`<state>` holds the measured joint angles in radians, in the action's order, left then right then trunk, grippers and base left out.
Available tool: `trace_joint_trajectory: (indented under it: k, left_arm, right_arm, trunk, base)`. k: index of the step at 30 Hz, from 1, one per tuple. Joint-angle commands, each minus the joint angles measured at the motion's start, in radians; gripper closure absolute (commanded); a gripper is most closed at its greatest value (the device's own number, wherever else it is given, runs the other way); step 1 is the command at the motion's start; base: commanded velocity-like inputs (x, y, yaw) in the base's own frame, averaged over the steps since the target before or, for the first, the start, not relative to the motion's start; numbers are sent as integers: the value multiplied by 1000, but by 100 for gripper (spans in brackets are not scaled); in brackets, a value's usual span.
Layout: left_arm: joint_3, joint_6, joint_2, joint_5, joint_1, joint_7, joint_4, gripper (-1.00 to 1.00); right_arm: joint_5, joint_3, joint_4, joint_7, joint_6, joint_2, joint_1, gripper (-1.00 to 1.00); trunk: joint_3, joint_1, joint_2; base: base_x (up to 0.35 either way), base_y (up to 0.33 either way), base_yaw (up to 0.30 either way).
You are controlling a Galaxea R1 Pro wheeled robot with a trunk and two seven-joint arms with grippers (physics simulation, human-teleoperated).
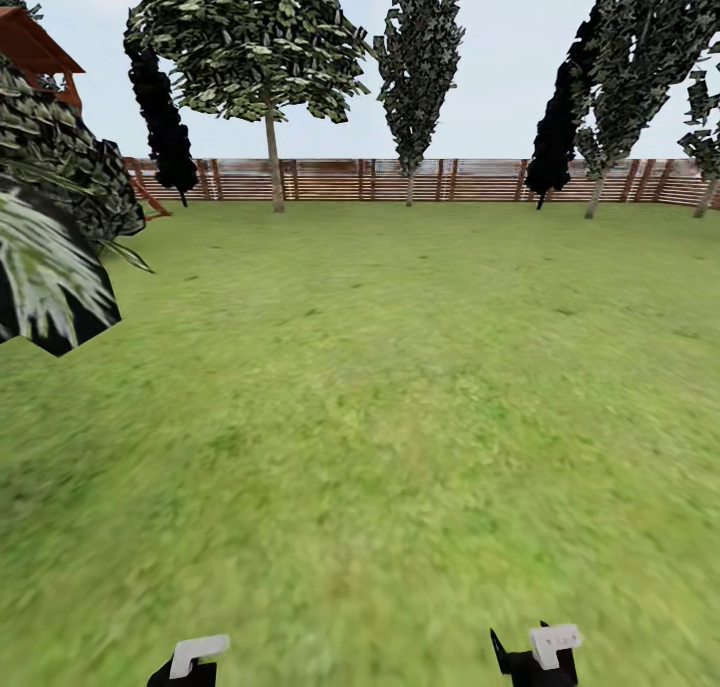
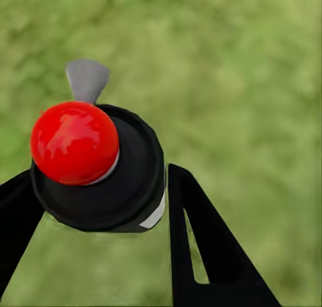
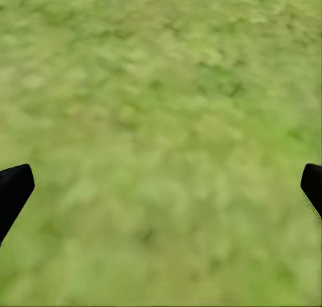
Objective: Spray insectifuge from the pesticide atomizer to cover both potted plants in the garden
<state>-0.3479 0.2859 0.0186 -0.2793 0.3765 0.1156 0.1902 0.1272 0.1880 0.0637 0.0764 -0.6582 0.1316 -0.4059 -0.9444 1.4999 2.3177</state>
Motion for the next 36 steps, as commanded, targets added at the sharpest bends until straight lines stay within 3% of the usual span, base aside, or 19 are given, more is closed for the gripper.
trace_joint_trajectory:
  k: [1,36]
  left_arm:
    - [-5,4,0,-11,1,4,-1,100]
    - [-5,4,0,-11,1,4,-1,100]
  right_arm:
    - [11,4,-1,8,-3,0,-1,-100]
    - [11,4,-1,8,-3,-1,-1,-100]
  trunk:
    - [-1,0,0]
    - [-1,0,0]
  base:
    - [338,0,0]
    - [338,0,26]
